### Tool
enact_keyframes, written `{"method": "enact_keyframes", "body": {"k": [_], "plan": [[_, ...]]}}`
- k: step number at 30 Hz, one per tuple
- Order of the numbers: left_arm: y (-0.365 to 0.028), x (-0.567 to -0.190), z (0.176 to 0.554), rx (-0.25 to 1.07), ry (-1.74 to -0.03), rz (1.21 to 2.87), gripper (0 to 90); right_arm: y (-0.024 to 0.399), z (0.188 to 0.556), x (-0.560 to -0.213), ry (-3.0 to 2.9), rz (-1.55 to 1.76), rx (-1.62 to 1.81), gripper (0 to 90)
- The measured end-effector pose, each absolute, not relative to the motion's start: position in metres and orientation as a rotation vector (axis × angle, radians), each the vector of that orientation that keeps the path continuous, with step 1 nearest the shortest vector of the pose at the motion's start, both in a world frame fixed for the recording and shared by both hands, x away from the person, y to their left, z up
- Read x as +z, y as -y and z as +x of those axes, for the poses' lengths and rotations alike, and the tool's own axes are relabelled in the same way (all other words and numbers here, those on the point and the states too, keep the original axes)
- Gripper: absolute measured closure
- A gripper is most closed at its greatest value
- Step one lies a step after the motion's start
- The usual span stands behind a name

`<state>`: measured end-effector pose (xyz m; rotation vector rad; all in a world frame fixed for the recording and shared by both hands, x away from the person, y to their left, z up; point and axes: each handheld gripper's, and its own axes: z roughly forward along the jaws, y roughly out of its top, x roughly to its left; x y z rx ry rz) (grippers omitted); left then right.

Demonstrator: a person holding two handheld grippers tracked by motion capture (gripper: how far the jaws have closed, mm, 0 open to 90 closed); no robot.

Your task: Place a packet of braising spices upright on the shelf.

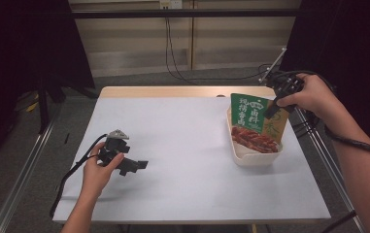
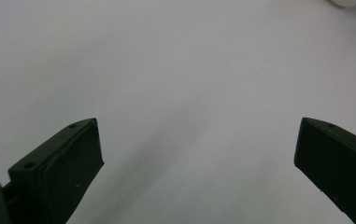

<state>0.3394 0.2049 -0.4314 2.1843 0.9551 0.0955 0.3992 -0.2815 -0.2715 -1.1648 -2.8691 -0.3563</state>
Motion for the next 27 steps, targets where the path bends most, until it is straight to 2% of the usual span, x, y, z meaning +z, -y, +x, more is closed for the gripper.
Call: {"method": "enact_keyframes", "body": {"k": [4, 9, 17, 18, 19, 21, 23, 26, 27], "plan": [[-0.204, -0.431, 0.339, 0.087, -0.953, 2.189, 0.7, 0.285, 0.397, -0.272, 2.849, -1.181, -0.358, 87.7], [-0.205, -0.431, 0.339, 0.082, -0.948, 2.195, 0.7, 0.286, 0.395, -0.268, 2.85, -1.201, -0.379, 80.0], [-0.206, -0.43, 0.338, 0.078, -0.948, 2.189, 0.7, 0.28, 0.392, -0.253, 2.877, -1.227, -0.375, 54.0], [-0.206, -0.43, 0.338, 0.075, -0.948, 2.188, 0.7, 0.277, 0.391, -0.252, 2.881, -1.234, -0.385, 45.1], [-0.206, -0.43, 0.338, 0.073, -0.947, 2.19, 0.7, 0.276, 0.391, -0.251, 2.892, -1.229, -0.376, 42.1], [-0.206, -0.43, 0.339, 0.073, -0.943, 2.194, 0.7, 0.274, 0.391, -0.25, 2.902, -1.228, -0.379, 40.4], [-0.206, -0.43, 0.339, 0.068, -0.943, 2.194, 0.7, 0.269, 0.391, -0.246, 2.903, -1.237, -0.374, 33.7], [-0.205, -0.43, 0.339, 0.066, -0.938, 2.196, 0.7, 0.265, 0.39, -0.243, 2.914, -1.218, -0.366, 32.1], [-0.205, -0.43, 0.339, 0.063, -0.939, 2.194, 0.7, 0.262, 0.39, -0.24, 2.921, -1.217, -0.365, 27.1]]}}
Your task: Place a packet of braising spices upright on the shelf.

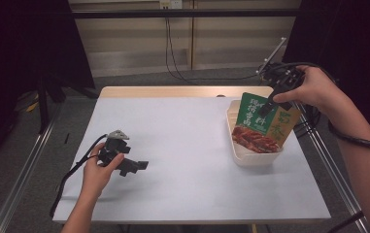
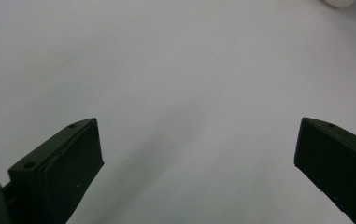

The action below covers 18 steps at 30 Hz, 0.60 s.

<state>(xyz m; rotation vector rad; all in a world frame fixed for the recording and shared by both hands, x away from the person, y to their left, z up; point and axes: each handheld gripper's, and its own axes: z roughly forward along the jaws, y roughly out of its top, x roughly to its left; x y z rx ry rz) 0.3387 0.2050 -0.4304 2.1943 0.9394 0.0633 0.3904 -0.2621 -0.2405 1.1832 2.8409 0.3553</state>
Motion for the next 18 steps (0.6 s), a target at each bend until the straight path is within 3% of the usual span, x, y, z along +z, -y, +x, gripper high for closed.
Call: {"method": "enact_keyframes", "body": {"k": [18], "plan": [[-0.206, -0.429, 0.338, 0.058, -0.938, 2.183, 0.7, 0.235, 0.387, -0.226, -2.878, 1.094, 0.366, 17.8]]}}
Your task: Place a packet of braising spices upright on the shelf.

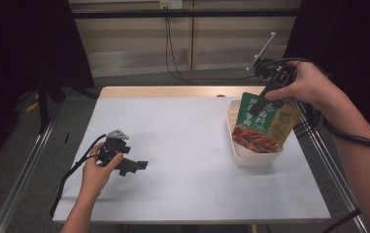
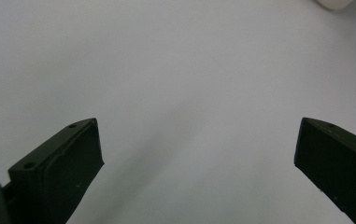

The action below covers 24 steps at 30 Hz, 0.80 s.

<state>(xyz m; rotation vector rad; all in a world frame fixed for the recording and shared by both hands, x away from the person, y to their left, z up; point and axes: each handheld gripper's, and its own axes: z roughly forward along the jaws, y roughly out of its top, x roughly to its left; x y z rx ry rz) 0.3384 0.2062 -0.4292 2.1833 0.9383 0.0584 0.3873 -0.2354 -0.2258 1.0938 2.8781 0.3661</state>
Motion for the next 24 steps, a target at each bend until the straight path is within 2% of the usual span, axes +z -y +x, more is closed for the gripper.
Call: {"method": "enact_keyframes", "body": {"k": [24], "plan": [[-0.208, -0.427, 0.338, 0.06, -0.932, 2.19, 0.7, 0.199, 0.378, -0.284, -2.972, 0.94, 0.387, 13.9]]}}
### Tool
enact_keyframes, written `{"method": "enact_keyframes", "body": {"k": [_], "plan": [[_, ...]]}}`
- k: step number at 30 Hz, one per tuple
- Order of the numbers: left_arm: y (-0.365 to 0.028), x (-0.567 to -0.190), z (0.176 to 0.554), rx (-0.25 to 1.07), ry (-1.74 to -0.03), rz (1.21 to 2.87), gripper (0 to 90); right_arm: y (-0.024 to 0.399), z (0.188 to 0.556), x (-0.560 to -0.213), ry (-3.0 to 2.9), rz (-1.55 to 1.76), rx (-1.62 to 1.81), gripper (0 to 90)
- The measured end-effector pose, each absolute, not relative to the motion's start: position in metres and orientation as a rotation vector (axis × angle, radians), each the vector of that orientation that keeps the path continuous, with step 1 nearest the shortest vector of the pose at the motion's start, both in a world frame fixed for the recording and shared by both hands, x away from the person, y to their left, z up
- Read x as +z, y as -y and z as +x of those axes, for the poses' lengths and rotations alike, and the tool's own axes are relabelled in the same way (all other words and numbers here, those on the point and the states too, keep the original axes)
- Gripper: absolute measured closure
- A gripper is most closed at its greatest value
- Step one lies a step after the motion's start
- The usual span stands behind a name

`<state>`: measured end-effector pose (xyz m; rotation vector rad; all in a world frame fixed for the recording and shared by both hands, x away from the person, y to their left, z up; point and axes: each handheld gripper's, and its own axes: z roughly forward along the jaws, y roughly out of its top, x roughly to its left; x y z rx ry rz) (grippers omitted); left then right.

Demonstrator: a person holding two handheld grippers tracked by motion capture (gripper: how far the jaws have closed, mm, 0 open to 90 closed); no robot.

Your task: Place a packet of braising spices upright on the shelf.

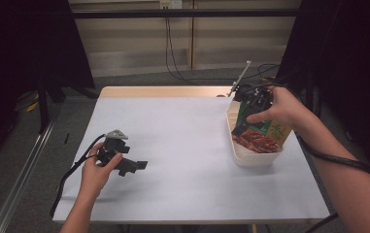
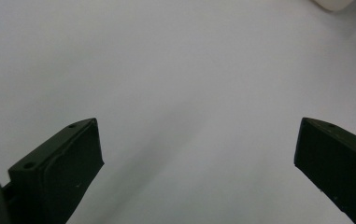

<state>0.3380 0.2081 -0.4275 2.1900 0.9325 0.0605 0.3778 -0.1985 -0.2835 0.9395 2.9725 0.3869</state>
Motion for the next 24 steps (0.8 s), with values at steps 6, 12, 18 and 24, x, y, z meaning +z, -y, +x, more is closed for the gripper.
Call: {"method": "enact_keyframes", "body": {"k": [6, 12, 18, 24], "plan": [[-0.208, -0.427, 0.338, 0.064, -0.936, 2.182, 0.7, 0.19, 0.375, -0.301, -3.003, 0.91, 0.391, 13.4], [-0.209, -0.426, 0.338, 0.061, -0.934, 2.185, 0.7, 0.183, 0.371, -0.316, -3.013, 0.884, 0.388, 12.5], [-0.208, -0.427, 0.338, 0.065, -0.934, 2.181, 0.7, 0.178, 0.367, -0.328, -3.022, 0.858, 0.399, 11.5], [-0.209, -0.427, 0.337, 0.067, -0.932, 2.183, 0.7, 0.173, 0.363, -0.337, -3.017, 0.856, 0.445, 9.4]]}}
